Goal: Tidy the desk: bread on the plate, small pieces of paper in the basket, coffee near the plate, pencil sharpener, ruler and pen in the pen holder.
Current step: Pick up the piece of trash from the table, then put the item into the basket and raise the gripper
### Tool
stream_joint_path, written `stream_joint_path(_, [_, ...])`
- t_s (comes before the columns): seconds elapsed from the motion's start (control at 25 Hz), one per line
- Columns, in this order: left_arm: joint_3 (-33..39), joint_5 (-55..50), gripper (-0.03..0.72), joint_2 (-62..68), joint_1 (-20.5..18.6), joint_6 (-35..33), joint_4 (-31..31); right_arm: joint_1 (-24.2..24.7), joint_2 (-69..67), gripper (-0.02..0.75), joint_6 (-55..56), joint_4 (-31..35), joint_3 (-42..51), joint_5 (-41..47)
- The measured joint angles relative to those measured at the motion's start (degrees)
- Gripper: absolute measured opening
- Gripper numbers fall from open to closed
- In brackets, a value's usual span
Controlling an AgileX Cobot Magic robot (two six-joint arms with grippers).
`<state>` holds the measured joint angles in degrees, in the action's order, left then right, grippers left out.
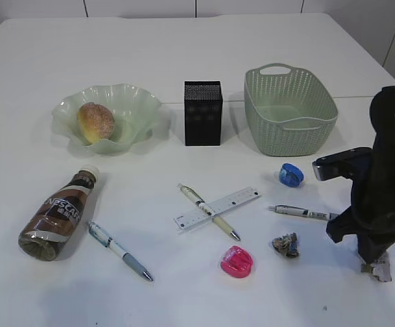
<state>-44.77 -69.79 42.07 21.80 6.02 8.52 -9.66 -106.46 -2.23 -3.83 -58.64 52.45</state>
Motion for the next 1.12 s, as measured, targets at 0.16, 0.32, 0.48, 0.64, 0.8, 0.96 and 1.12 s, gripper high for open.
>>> stream_joint_path(0.16, [0.0,-0.1,0.454,0.0,0.0,0.0,-0.4,0.0,1.6,0.016,0.0,0.0,0.0,1.1])
stream_joint_path(0.32, [0.0,-0.1,0.454,0.0,0.0,0.0,-0.5,0.0,5.2,0.016,0.0,-0.1,-0.8,2.5])
stream_joint_path(0.48, [0.0,-0.1,0.454,0.0,0.0,0.0,-0.5,0.0,7.3,0.016,0.0,-0.1,-3.7,4.8])
stream_joint_path(0.64, [0.0,-0.1,0.454,0.0,0.0,0.0,-0.5,0.0,8.0,0.016,0.0,-0.1,-10.2,7.0])
stream_joint_path(0.8, [0.0,-0.1,0.454,0.0,0.0,0.0,-0.6,0.0,8.0,0.016,0.0,-0.1,-16.6,7.2])
stream_joint_path(0.96, [0.0,-0.1,0.454,0.0,0.0,0.0,-0.6,0.0,8.0,0.015,0.0,-0.1,-22.1,6.5])
stream_joint_path(1.12, [0.0,-0.1,0.45,0.0,0.0,0.0,-0.6,0.0,7.5,0.015,0.0,-0.1,-26.7,3.6])
